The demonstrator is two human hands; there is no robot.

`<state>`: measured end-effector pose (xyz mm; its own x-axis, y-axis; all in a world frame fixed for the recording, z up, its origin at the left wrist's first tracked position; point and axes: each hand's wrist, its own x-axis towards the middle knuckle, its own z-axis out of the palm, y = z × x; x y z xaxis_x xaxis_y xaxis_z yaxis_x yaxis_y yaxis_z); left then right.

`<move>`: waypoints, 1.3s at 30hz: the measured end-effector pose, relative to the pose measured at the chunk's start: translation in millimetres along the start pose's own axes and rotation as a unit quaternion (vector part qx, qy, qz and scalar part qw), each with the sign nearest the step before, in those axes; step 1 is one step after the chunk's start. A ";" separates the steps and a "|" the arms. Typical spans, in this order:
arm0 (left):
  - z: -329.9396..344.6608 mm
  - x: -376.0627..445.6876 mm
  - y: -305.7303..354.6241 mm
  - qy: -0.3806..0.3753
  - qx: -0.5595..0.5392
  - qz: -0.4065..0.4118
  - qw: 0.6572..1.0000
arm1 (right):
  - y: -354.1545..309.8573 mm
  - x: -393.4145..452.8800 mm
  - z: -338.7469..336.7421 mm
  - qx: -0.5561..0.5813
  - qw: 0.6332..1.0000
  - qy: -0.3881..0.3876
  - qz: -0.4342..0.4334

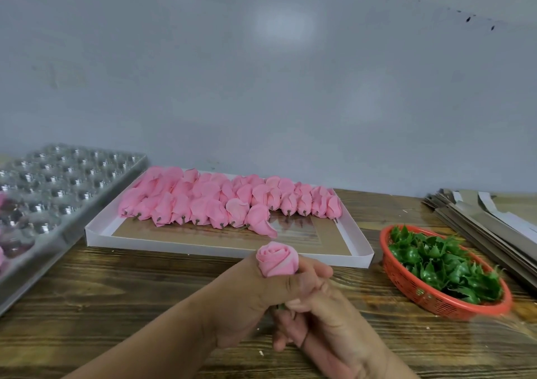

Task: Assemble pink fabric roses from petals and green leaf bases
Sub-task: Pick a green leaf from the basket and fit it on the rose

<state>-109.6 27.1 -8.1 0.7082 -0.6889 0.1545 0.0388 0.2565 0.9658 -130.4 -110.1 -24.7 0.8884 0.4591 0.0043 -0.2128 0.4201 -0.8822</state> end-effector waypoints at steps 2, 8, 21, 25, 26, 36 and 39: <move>1.2 0.9 -3.3 0.049 -0.005 -0.021 0.999 | -2.8 -0.2 -3.6 -0.053 0.998 0.016 0.019; -1.1 3.1 -5.1 0.163 0.138 0.022 0.977 | -26.3 -5.6 -20.9 -0.294 0.927 0.218 -0.075; -3.6 3.9 -11.2 -0.017 0.294 -0.010 0.956 | -34.2 -10.6 -17.0 -0.247 0.960 0.079 -0.106; -1.9 4.7 -14.6 -0.031 0.284 0.004 0.958 | -31.1 -11.7 -10.3 -0.254 0.963 0.053 -0.068; -1.9 4.7 -15.8 -0.031 0.287 0.006 0.958 | -30.3 -11.9 -9.4 -0.255 0.963 0.055 -0.068; -2.2 5.6 -17.9 -0.040 0.308 0.001 0.950 | -27.4 -11.0 -7.3 -0.249 0.965 0.055 -0.052; -0.5 5.0 -17.0 -0.051 0.303 -0.009 0.952 | -30.6 -13.0 -6.1 -0.271 0.962 0.016 -0.039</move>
<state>-106.5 19.7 -23.8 0.6386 -0.7592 0.1258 -0.3846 -0.1732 0.9067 -133.0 -133.7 -0.6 0.9069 0.4149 0.0730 0.0903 -0.0221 -0.9957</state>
